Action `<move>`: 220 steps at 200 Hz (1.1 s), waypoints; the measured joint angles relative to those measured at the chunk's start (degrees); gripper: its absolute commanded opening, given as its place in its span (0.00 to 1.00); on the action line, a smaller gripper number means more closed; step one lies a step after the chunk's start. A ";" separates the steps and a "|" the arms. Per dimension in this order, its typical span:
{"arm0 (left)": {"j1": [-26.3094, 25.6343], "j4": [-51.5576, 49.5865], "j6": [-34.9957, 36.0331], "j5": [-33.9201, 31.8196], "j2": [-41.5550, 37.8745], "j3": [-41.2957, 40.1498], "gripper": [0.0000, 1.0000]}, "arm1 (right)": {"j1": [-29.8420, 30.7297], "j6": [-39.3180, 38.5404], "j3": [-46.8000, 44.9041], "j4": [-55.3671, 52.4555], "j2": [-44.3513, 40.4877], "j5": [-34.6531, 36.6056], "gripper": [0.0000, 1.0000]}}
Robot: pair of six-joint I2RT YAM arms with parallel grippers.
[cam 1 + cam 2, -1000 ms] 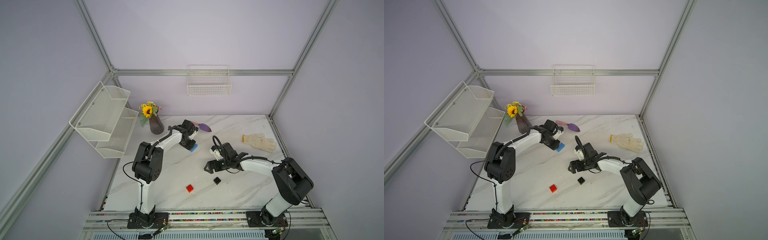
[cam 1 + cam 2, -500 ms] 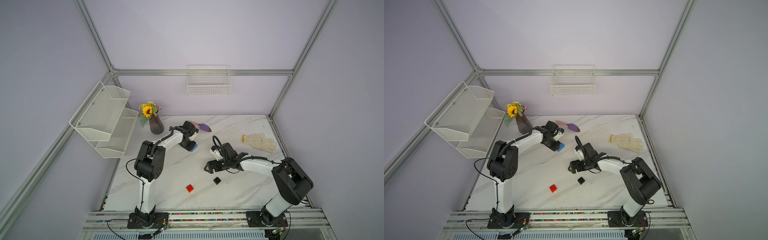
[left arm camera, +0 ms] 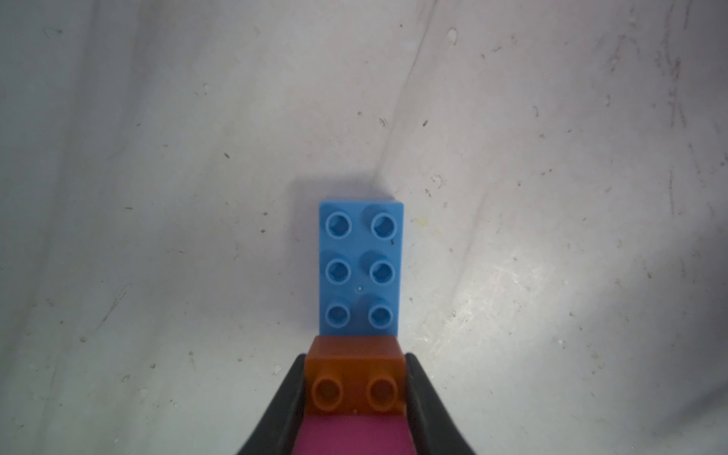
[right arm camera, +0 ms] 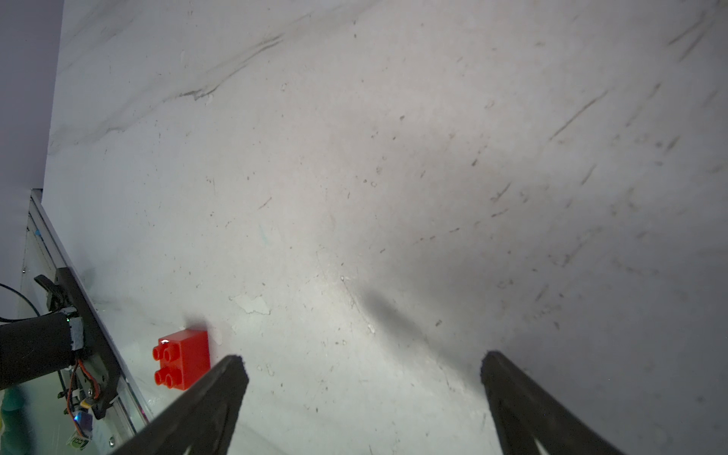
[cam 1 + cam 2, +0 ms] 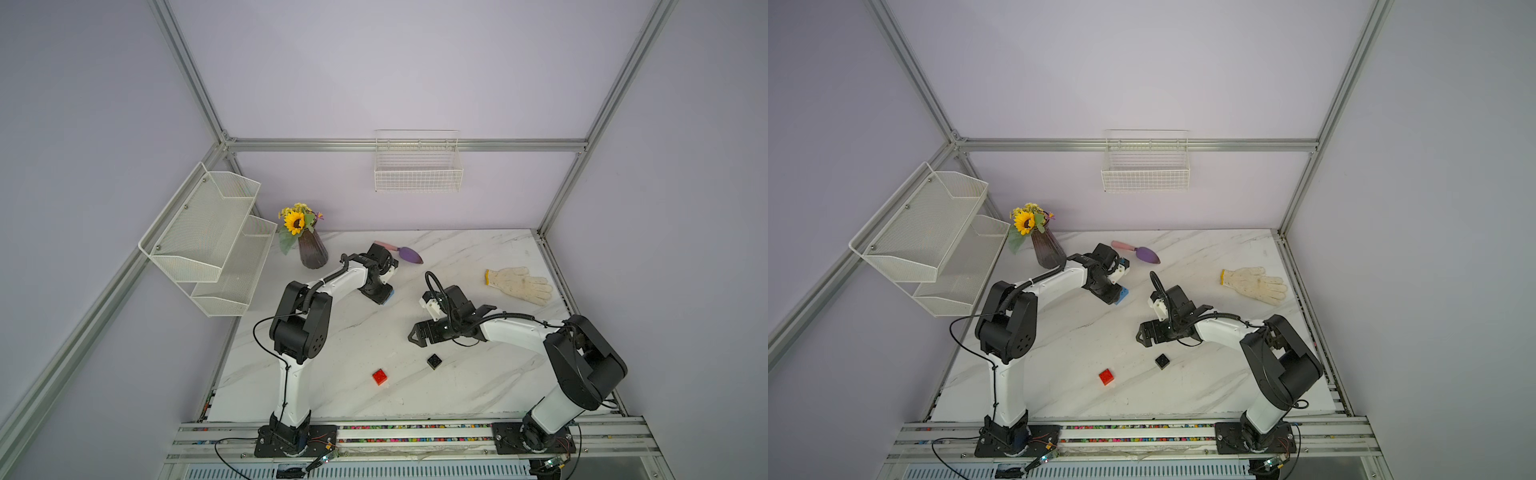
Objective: Assemble the letter v with lego
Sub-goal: Assemble the lego brick with the lego brick.
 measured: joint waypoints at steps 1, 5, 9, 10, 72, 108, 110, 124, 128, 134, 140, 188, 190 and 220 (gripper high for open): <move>-0.02 0.00 0.02 -0.02 0.00 -0.04 0.27 | 0.00 0.00 0.00 0.00 0.00 0.00 0.97; -0.15 -0.04 0.07 -0.26 0.00 -0.24 0.27 | 0.00 0.00 0.00 0.00 0.00 0.00 0.97; -0.31 0.07 0.09 -0.52 0.00 -0.33 0.27 | 0.00 -0.02 0.00 0.00 0.00 0.00 0.97; -0.33 0.07 0.09 -0.61 0.00 -0.33 0.27 | 0.00 -0.02 0.00 0.00 0.00 0.00 0.97; -1.16 0.52 -0.52 -2.58 -0.17 -0.92 0.28 | 0.00 -0.39 0.00 -0.39 -1.31 0.02 0.97; -1.29 0.90 -3.65 -1.46 -0.13 -0.90 0.28 | 0.00 -0.39 0.00 -1.31 -2.21 1.09 0.97; -1.33 0.92 -3.80 -1.33 -0.11 -0.85 0.28 | 0.00 -0.37 0.00 -1.33 -2.21 1.16 0.97; -1.66 1.03 -5.31 -0.02 0.44 -0.11 0.28 | 0.00 -0.37 0.00 -1.79 -2.21 2.25 0.97; -1.86 1.14 -5.86 0.35 0.66 0.17 0.28 | 0.00 -0.35 0.00 -1.95 -2.23 2.67 0.97; -2.16 1.36 -6.69 0.81 0.98 0.52 0.28 | 0.00 -0.35 0.00 -2.16 -2.25 3.21 0.97; -2.56 1.66 -7.28 1.36 1.33 0.96 0.28 | 0.00 -0.33 0.00 -2.34 -2.25 3.61 0.97; -5.49 3.32 -10.08 3.32 2.64 2.32 0.28 | -0.24 0.26 0.76 -4.50 -2.25 7.17 0.97; -5.55 3.32 -10.08 3.30 2.67 2.34 0.28 | -0.28 0.28 0.85 -4.61 -2.25 7.30 0.97; -5.73 2.97 -8.35 3.08 2.75 2.34 0.28 | -1.25 0.31 1.14 -5.42 -2.95 8.59 0.97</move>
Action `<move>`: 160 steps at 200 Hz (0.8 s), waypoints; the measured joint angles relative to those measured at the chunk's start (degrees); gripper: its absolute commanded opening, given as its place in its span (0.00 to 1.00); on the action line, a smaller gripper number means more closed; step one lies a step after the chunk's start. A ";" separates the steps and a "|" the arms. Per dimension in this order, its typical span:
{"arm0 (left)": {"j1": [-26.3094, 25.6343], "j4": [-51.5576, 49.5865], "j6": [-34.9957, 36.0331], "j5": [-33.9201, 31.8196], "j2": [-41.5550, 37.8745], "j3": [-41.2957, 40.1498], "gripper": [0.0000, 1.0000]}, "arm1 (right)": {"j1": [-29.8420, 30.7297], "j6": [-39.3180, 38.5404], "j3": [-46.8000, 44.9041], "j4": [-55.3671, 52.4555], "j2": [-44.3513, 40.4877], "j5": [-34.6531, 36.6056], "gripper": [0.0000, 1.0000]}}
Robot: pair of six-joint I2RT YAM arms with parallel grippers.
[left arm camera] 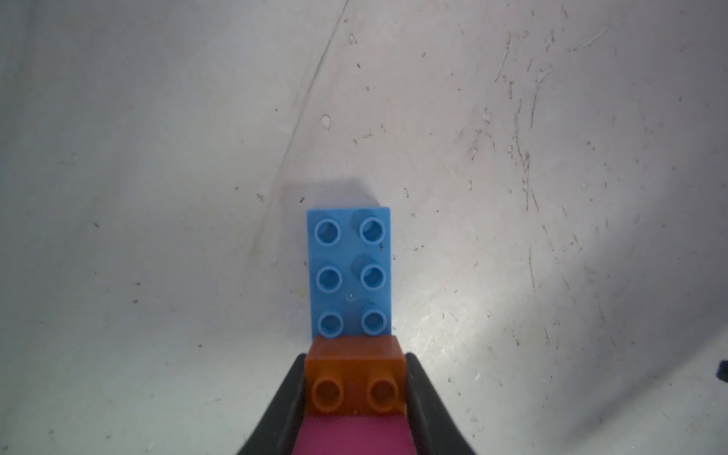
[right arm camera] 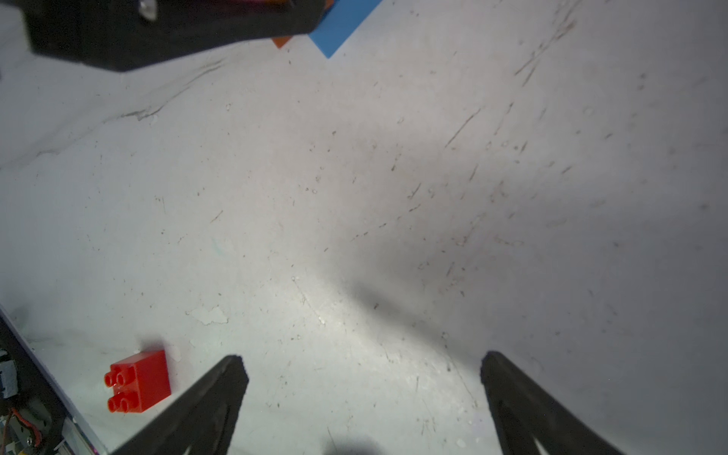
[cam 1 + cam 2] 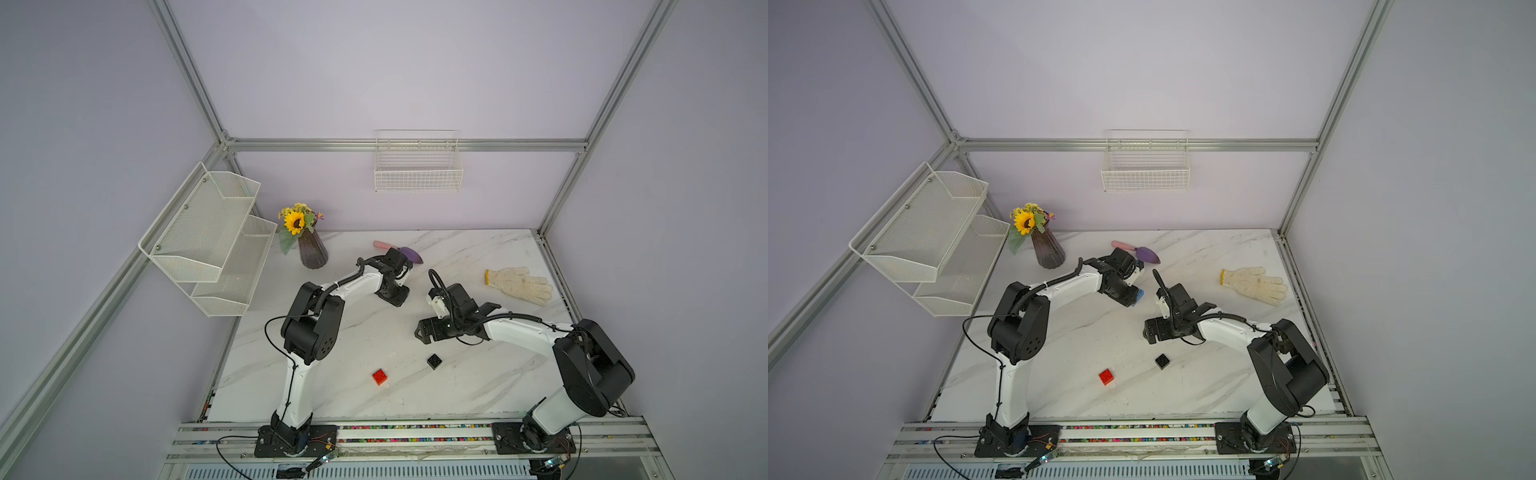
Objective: Assemble the letter v with lego
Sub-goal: Assemble the lego brick with the lego brick.
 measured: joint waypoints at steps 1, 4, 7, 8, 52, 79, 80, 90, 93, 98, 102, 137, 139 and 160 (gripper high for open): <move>0.00 0.00 0.07 -0.02 0.02 0.00 0.28 | -0.07 0.00 0.00 -0.02 -0.02 0.00 0.97; 0.00 -0.04 0.31 -0.07 0.00 0.00 0.28 | -0.26 -0.02 0.00 -0.04 -0.09 -0.02 0.97; -0.02 -0.20 0.59 -0.13 0.02 0.00 0.28 | -0.55 -0.02 0.00 -0.04 -0.24 0.04 0.97; -0.04 -0.22 0.70 -0.15 0.02 0.00 0.28 | -0.61 -0.02 0.00 -0.07 -0.26 0.04 0.97; -0.37 -2.34 4.87 -1.62 0.87 1.57 0.28 | -4.09 -0.15 0.02 -0.57 -1.84 0.02 0.97; -0.63 -2.78 6.75 -2.51 0.98 1.84 0.28 | -4.87 -0.48 0.00 -0.79 -2.51 -0.17 0.97; -0.63 -2.78 6.82 -2.58 0.98 1.84 0.28 | -4.90 -0.48 0.00 -0.81 -2.51 -0.20 0.97; -0.70 -2.80 7.39 -3.02 0.98 1.81 0.28 | -4.98 -0.66 0.00 -0.90 -2.54 -0.39 0.97; -0.72 -2.78 7.54 -3.10 0.98 1.81 0.28 | -5.03 -0.70 0.00 -0.92 -2.54 -0.46 0.97; -0.74 -2.78 7.74 -3.28 0.98 1.79 0.28 | -5.09 -0.79 0.00 -0.94 -2.54 -0.52 0.97; -0.81 -2.75 7.78 -3.37 0.98 1.75 0.28 | -5.16 -0.92 0.00 -0.98 -2.54 -0.61 0.97; -1.07 -2.45 6.03 -4.07 0.87 1.36 0.28 | -5.20 -1.27 0.00 -1.11 -2.54 -1.16 0.97; -1.07 -2.40 5.81 -4.09 0.83 1.27 0.28 | -5.20 -1.29 0.00 -1.11 -2.54 -1.20 0.97; -1.51 -0.26 2.51 -4.28 -0.28 -0.94 0.28 | -5.33 -1.46 0.00 -1.11 -2.54 -1.38 0.97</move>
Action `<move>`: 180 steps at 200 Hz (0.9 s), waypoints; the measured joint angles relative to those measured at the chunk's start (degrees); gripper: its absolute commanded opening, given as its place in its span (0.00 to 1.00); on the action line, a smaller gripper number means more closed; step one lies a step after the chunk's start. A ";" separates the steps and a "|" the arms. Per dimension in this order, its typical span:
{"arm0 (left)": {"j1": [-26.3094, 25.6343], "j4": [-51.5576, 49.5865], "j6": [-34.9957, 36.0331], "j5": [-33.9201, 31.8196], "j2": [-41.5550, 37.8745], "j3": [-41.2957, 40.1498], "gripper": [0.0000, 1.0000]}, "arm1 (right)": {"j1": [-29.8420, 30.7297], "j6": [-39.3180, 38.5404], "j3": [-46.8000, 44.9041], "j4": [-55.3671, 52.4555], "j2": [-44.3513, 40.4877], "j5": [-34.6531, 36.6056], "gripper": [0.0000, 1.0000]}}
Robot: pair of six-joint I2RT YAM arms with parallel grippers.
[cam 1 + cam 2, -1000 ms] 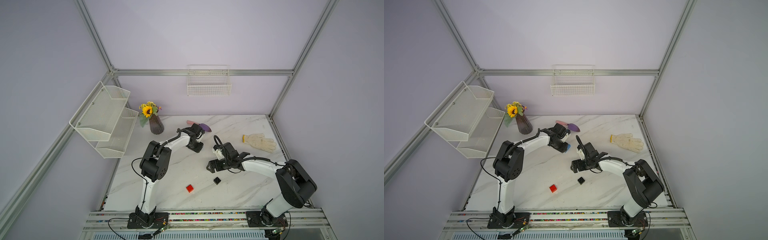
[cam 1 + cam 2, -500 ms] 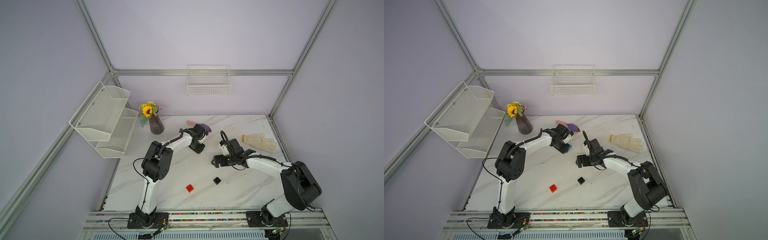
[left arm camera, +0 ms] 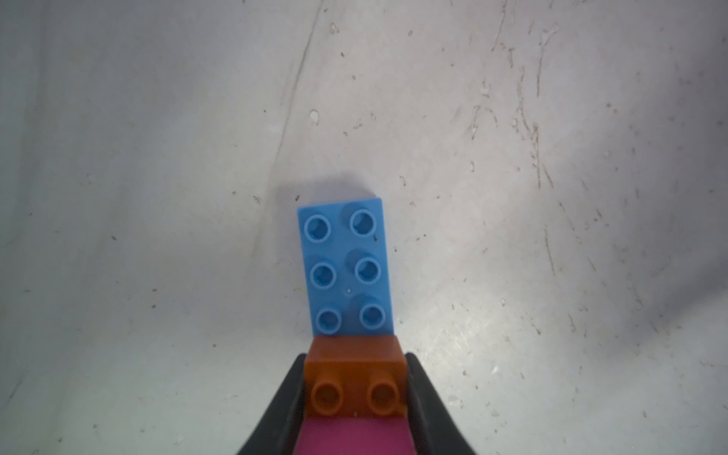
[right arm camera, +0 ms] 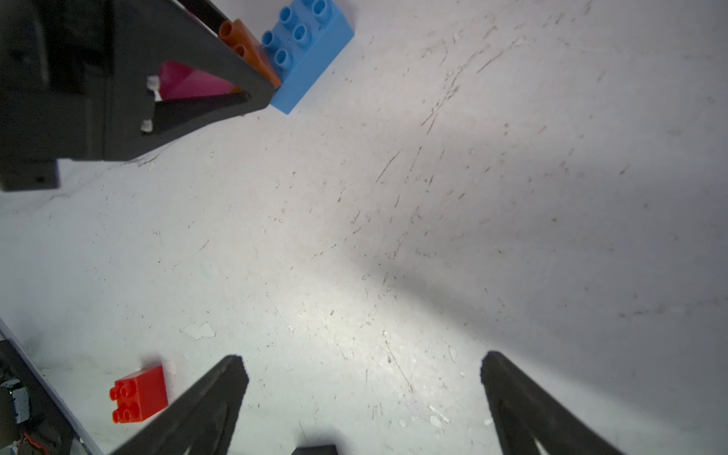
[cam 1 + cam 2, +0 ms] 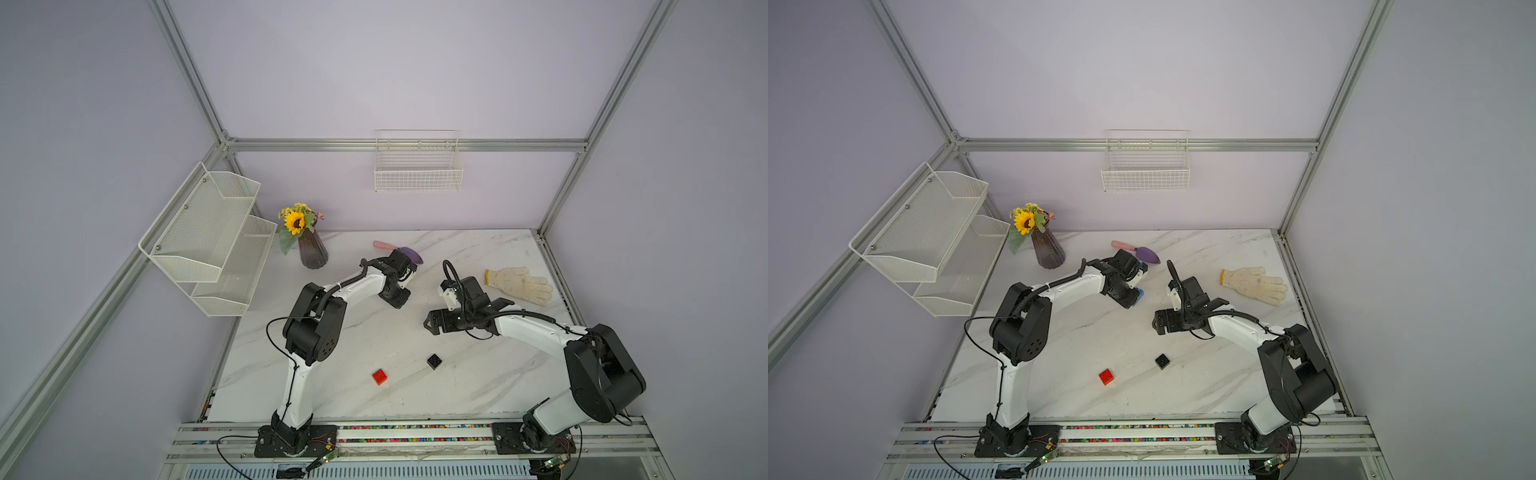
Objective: Assemble the letter v with lego
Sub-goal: Assemble the lego brick with the lego brick.
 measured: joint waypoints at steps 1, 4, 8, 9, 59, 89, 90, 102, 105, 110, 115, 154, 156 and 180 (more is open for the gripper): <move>0.00 0.07 -0.11 -0.02 -0.02 -0.07 0.28 | 0.00 -0.02 0.00 0.00 0.00 0.00 0.97; -0.09 0.39 -0.83 -0.09 -0.17 -0.37 0.28 | -0.02 -0.07 0.00 -0.02 0.00 -0.04 0.97; -0.20 0.79 -1.57 -0.24 -0.35 -0.76 0.28 | -0.09 -0.09 0.00 0.00 0.00 -0.09 0.97; -0.22 0.87 -1.70 -0.26 -0.39 -0.83 0.28 | -0.09 -0.09 0.00 -0.02 0.00 -0.09 0.97; -0.87 3.17 -7.87 -1.18 -0.79 -2.10 0.28 | -0.37 -0.31 0.00 -0.02 0.00 -0.81 0.97; -1.07 2.43 -8.35 -1.66 -0.24 -1.33 0.28 | -0.48 -0.37 0.00 -0.02 0.00 -1.22 0.97; -1.07 2.36 -8.33 -1.66 -0.22 -1.27 0.28 | -0.48 -0.39 0.00 -0.02 0.00 -1.22 0.97; -1.07 1.70 -8.26 -1.66 0.07 -0.74 0.28 | -0.48 -0.48 0.00 -0.02 0.00 -1.31 0.97; -1.07 1.51 -8.22 -1.66 0.17 -0.59 0.28 | -0.48 -0.50 0.00 -0.02 0.00 -1.33 0.97; -1.07 1.25 -8.11 -1.66 0.26 -0.39 0.28 | -0.48 -0.50 0.00 -0.02 0.00 -1.38 0.97; -1.07 1.03 -8.04 -1.64 0.37 -0.24 0.28 | -0.48 -0.50 0.00 -0.02 0.00 -1.42 0.97; -1.03 0.90 -5.11 -0.15 0.37 -0.74 0.28 | -0.63 -0.55 0.00 -0.02 0.00 -1.55 0.97; -1.03 0.98 -4.98 0.04 0.28 -0.90 0.28 | -0.63 -0.55 0.00 -0.02 0.00 -1.57 0.97; -1.05 1.62 -2.54 1.79 -0.26 -1.92 0.28 | -0.81 -0.57 0.00 -0.02 0.00 -1.66 0.97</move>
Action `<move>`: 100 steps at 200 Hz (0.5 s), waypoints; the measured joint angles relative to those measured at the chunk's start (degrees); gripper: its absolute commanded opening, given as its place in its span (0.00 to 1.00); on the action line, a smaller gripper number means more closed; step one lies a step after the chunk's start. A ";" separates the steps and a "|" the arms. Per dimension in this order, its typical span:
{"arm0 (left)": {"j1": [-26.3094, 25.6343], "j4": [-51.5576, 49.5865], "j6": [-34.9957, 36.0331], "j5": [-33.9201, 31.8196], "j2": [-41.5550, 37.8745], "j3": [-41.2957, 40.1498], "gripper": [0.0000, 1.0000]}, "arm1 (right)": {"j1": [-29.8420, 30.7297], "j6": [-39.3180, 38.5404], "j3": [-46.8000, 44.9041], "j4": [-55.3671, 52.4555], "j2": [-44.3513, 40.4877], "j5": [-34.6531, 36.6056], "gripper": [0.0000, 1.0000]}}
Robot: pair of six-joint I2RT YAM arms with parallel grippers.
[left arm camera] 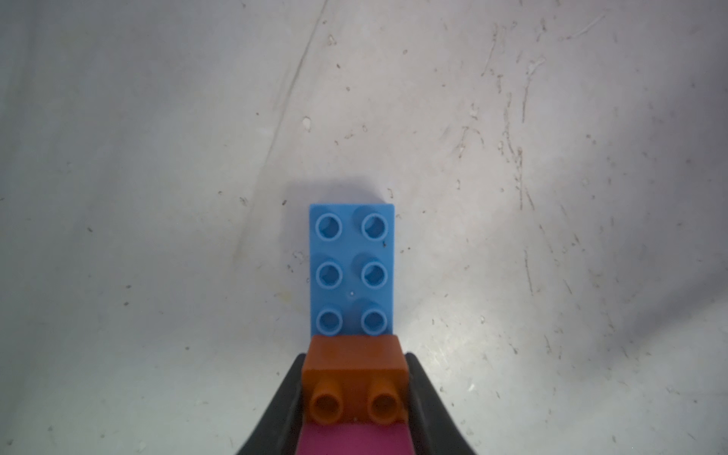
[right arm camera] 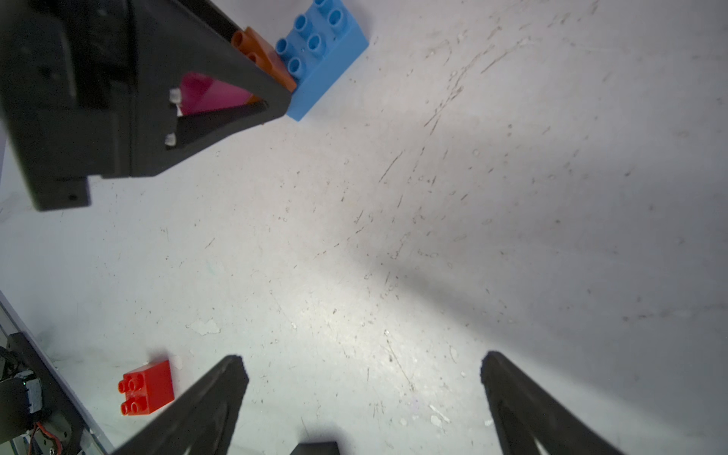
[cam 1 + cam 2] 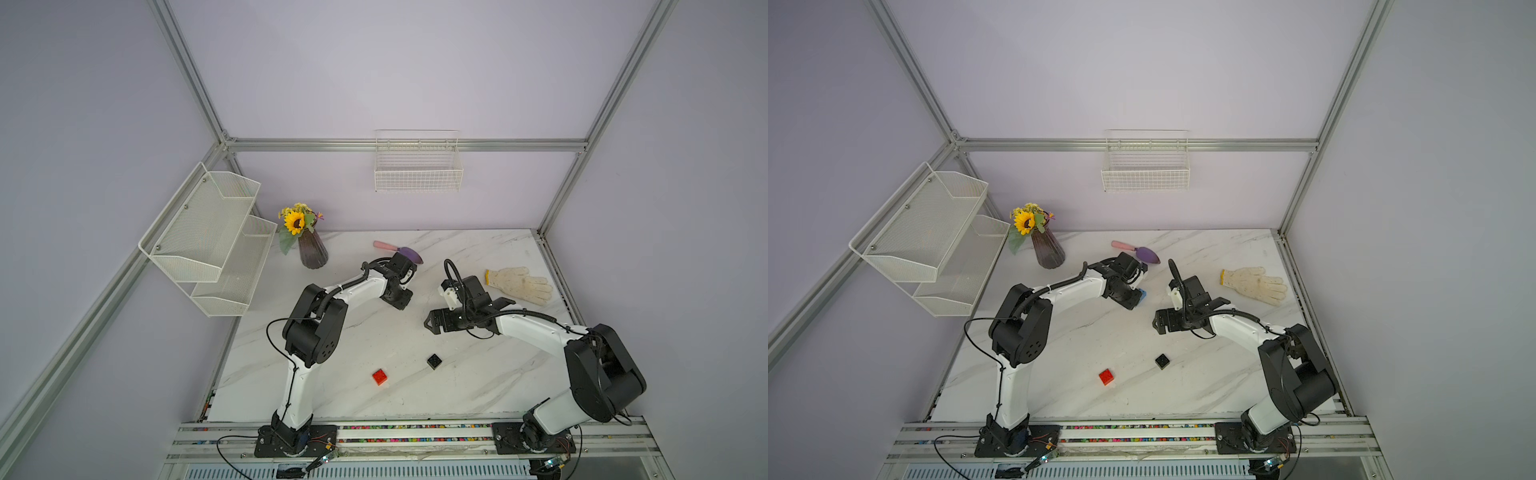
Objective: Assemble the letter v with lego
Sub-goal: Assemble the lego brick with the lego brick.
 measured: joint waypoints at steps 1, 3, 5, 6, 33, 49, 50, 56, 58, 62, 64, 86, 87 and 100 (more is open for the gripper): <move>0.00 0.00 0.09 0.11 0.00 0.00 0.28 | -0.02 0.00 0.00 0.00 0.00 0.00 0.97; 0.00 -0.04 0.24 0.17 0.00 0.02 0.28 | -0.02 0.00 0.00 0.00 0.00 0.00 0.97; 0.00 -0.04 0.42 0.28 0.00 0.02 0.28 | -0.02 0.00 0.00 0.00 0.00 0.00 0.97; 0.00 -0.04 0.44 0.33 0.00 0.02 0.28 | -0.02 0.00 0.00 0.02 0.00 0.00 0.97; 0.00 -0.98 2.45 1.33 0.33 0.81 0.28 | -0.04 0.00 0.00 0.02 0.00 -0.02 0.97; 0.04 -1.88 3.54 1.44 0.70 1.79 0.27 | -0.04 0.00 0.00 0.00 0.00 -0.02 0.97; 0.04 -1.99 3.61 1.44 0.76 1.92 0.27 | -0.04 0.00 0.00 0.00 0.00 -0.02 0.97; 0.07 -2.51 3.98 1.42 0.98 2.45 0.26 | -0.04 0.00 0.00 0.00 0.00 -0.02 0.97; 0.09 -2.80 4.13 1.46 1.09 2.67 0.26 | -0.04 0.00 0.00 0.00 0.00 -0.02 0.97; 0.13 -3.23 4.44 1.51 1.27 3.06 0.26 | -0.04 0.00 0.00 0.00 0.00 -0.02 0.97; 0.13 -3.39 4.52 1.51 1.33 3.21 0.26 | -0.04 0.00 0.00 0.00 0.00 -0.02 0.97; 0.31 -5.33 5.88 1.75 2.05 4.87 0.26 | -0.31 0.02 0.00 0.00 -0.04 -0.02 0.97; 0.31 -5.35 5.90 1.77 2.08 4.90 0.26 | -0.31 0.02 0.00 0.00 -0.07 -0.02 0.97; 0.50 -5.51 6.45 2.23 2.10 4.98 0.26 | -0.48 0.02 0.00 0.02 -0.11 0.00 0.97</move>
